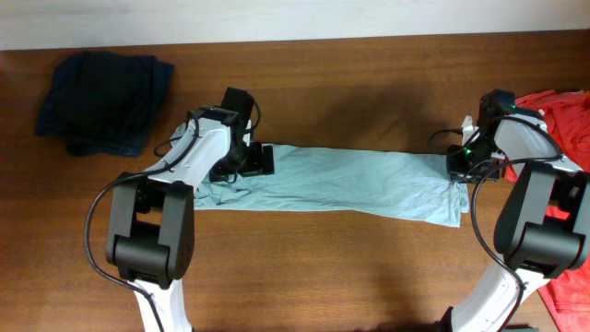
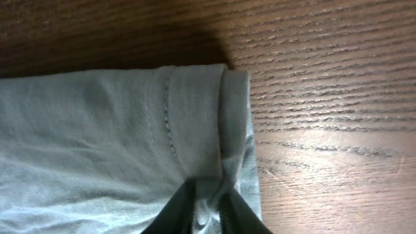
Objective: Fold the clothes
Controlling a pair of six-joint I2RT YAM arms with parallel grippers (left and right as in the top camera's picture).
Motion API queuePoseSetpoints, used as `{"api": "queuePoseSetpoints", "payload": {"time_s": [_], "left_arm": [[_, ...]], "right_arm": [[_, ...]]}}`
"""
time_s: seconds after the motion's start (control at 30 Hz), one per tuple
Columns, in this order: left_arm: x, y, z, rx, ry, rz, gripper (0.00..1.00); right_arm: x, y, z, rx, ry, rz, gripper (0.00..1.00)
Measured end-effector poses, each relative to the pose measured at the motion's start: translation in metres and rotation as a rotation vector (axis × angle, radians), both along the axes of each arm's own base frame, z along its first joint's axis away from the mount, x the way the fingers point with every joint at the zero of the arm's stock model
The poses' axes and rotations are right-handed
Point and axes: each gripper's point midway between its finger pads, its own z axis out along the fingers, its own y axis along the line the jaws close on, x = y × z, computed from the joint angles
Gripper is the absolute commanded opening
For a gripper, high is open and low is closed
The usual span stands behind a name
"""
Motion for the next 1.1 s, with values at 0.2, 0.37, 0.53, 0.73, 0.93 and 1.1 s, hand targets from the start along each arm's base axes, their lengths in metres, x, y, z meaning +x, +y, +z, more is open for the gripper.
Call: {"api": "queuePoseSetpoints", "payload": {"time_s": [0.2, 0.37, 0.53, 0.73, 0.93, 1.1], "left_arm": [[0.0, 0.0, 0.0, 0.0, 0.0, 0.0, 0.99], [0.0, 0.0, 0.0, 0.0, 0.0, 0.0, 0.99], [0.0, 0.0, 0.0, 0.0, 0.0, 0.0, 0.99], [0.0, 0.0, 0.0, 0.0, 0.0, 0.0, 0.99], [0.0, 0.0, 0.0, 0.0, 0.0, 0.0, 0.99], [0.0, 0.0, 0.0, 0.0, 0.0, 0.0, 0.99]], "right_arm": [[0.0, 0.0, 0.0, 0.0, 0.0, 0.001, 0.1], [-0.003, 0.001, 0.001, 0.004, 0.014, 0.002, 0.04], [0.001, 0.0, 0.011, 0.003, 0.012, -0.001, 0.04], [0.009, -0.003, 0.021, -0.001, -0.004, -0.001, 0.05], [0.011, -0.003, 0.022, -0.003, -0.012, -0.001, 0.05], [0.014, -0.004, 0.025, -0.006, -0.021, -0.002, 0.05]]}}
